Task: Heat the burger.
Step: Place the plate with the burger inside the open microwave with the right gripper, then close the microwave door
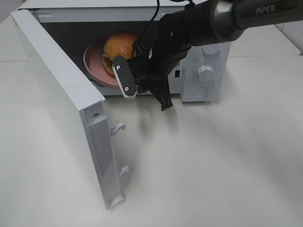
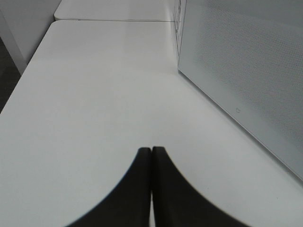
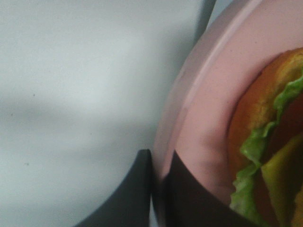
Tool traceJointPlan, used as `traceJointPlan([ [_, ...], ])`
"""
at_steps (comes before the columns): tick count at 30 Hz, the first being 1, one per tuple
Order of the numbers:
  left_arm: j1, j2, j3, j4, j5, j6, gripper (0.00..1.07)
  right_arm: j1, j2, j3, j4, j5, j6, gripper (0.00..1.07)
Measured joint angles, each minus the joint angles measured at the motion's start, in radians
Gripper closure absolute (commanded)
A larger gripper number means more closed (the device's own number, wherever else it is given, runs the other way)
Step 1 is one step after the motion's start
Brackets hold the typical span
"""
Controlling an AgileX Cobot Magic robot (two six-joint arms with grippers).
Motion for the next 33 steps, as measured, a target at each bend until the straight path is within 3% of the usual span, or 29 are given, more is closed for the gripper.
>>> traceJointPlan([
  [11, 0.000, 0.000, 0.000, 0.000, 0.000, 0.000, 1.06, -0.011, 0.118, -0.181, 0.039, 0.042, 0.101, 1.07],
  [24, 0.000, 0.000, 0.000, 0.000, 0.000, 0.000, 1.06, -0.009, 0.134, -0.204, 0.032, 0.040, 0.262, 1.04],
  [29, 0.000, 0.000, 0.000, 0.000, 0.000, 0.000, 1.06, -0.009, 0.130, -0.204, 0.033, 0.045, 0.315, 0.91],
  [31, 0.000, 0.000, 0.000, 0.000, 0.000, 0.000, 1.06, -0.010, 0.115, -0.204, 0.032, 0.060, 0.369, 0.72],
  [33, 0.000, 0.000, 0.000, 0.000, 0.000, 0.000, 1.06, -0.010, 0.110, -0.204, 0.032, 0.068, 0.386, 0.66],
])
